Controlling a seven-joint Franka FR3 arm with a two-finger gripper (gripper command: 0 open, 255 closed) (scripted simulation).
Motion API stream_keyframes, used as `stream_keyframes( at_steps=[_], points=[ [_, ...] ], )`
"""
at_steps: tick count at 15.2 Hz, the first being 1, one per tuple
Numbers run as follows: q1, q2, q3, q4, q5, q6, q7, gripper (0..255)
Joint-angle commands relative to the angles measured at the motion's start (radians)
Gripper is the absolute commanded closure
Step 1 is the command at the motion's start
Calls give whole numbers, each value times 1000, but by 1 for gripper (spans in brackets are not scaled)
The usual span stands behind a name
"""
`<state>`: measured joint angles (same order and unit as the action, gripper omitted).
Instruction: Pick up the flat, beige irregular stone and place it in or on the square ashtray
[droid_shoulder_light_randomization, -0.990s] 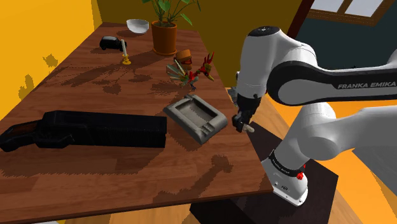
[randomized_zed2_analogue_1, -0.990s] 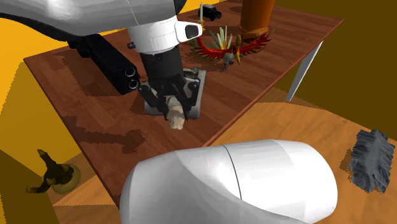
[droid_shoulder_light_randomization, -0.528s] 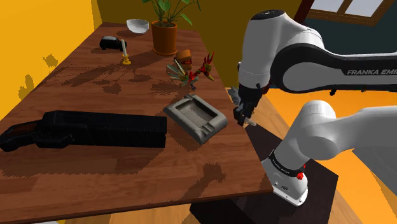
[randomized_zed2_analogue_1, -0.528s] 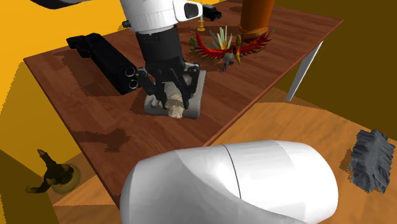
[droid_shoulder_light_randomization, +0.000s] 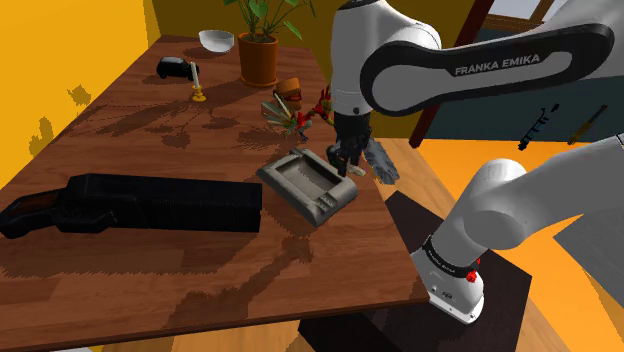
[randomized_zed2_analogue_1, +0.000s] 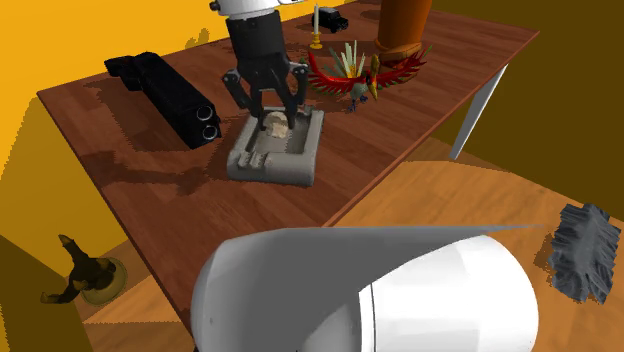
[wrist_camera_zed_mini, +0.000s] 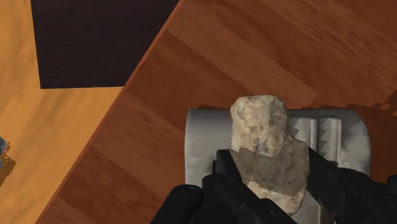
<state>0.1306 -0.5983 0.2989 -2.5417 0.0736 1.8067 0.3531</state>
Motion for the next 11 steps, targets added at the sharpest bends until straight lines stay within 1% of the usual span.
stream_keyframes(
  at_steps=[1, 6, 7, 11],
  points=[
    [-22, 93, 8, 67, -19, 26, 6, 255],
    [-63, 304, 22, 251, -76, 48, 25, 255],
    [-71, 357, 26, 302, -92, 48, 32, 255],
    [-71, 375, 29, 264, -97, 103, 40, 255]
  ],
)
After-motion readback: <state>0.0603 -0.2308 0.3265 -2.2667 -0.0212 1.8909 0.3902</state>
